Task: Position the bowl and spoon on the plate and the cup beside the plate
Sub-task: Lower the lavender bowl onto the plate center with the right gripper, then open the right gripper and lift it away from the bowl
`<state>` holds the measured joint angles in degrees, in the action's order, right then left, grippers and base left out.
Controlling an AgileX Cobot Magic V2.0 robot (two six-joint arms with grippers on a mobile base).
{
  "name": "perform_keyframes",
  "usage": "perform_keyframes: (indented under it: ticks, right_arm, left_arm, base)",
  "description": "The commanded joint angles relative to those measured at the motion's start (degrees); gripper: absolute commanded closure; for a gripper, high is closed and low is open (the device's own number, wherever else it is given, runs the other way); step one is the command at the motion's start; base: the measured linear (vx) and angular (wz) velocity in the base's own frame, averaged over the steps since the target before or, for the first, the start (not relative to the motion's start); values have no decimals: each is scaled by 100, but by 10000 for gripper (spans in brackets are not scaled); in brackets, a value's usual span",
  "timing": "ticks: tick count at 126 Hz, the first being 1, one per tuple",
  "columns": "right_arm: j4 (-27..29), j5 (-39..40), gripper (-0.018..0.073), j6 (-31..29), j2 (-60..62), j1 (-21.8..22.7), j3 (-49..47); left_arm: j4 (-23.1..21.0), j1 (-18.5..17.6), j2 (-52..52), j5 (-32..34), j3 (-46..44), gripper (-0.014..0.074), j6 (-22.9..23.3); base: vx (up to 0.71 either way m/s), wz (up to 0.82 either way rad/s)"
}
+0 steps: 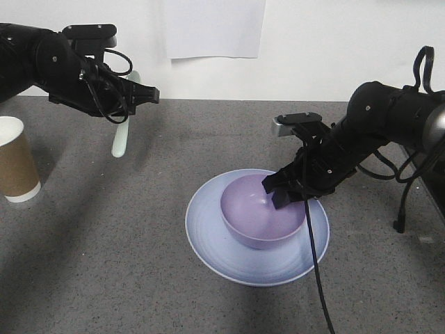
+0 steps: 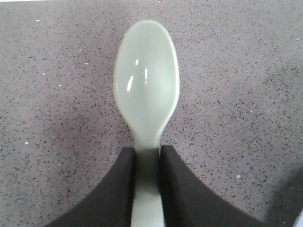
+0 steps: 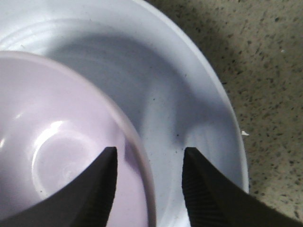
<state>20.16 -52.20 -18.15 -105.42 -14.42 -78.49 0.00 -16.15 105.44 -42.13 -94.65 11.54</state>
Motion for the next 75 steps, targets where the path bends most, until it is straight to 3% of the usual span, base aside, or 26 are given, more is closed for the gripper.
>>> perform_keyframes:
  ticks: [1, 56, 75]
  right_arm:
    - [-83, 252, 225, 62, 441, 0, -142]
    - [-2016, 619, 230, 1318, 1286, 135, -165]
    - [-2687, 839, 270, 2019, 1628, 135, -165]
  left_arm:
    - [0, -8, -301, 329, -187, 603, 17]
    - [0, -8, -301, 329, -187, 603, 17]
    - [0, -8, -301, 329, -187, 603, 17]
  base:
    - [0, 0]
    - [0, 0]
    - [0, 0]
